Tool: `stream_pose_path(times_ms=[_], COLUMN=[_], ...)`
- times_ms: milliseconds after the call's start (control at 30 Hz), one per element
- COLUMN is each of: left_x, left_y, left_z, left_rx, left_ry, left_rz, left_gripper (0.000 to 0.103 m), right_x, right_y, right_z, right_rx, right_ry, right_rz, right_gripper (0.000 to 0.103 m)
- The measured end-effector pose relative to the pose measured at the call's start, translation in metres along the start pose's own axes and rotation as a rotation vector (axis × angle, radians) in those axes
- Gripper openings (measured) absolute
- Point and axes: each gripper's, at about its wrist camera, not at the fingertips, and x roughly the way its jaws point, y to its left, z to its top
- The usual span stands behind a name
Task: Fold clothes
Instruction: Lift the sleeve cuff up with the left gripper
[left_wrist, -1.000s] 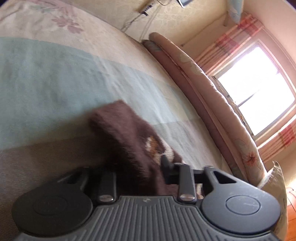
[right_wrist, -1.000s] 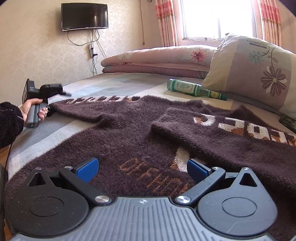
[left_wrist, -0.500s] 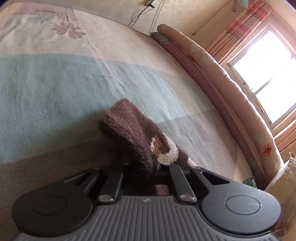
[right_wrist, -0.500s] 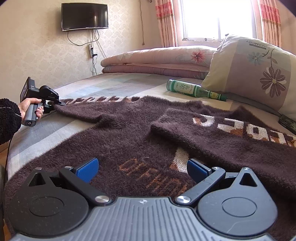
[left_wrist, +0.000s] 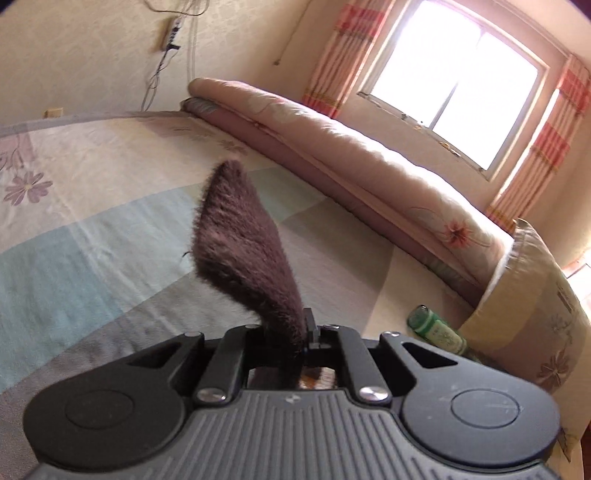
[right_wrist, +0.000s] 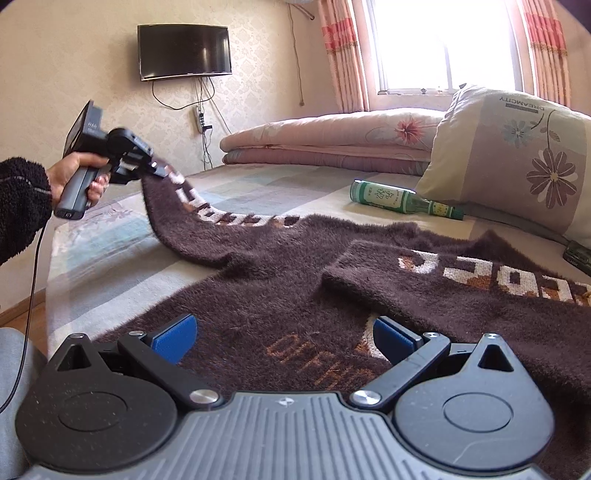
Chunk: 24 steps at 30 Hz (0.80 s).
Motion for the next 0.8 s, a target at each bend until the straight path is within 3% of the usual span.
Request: stream_pose_path(times_ms=[400,800], left_x=[-0.036,-0.044], left_y=[-0.135,-0.240], left_z=[-0.001,-0.052], left_rx=[0.215,0.451], left_ry=[-0.020,0.022], left_rz=[-0.135,-0.233], left_gripper=[0.008,0.008], right_x=[-0.043,-0.068], right_y=[-0.015,-0.042], right_z=[0.003,-0.003], right_rx=[0.048,0.140], right_ry=[-0.086,-0.124], right_rz=[-0.025,-0.076], right_gripper=[0.103,0.103])
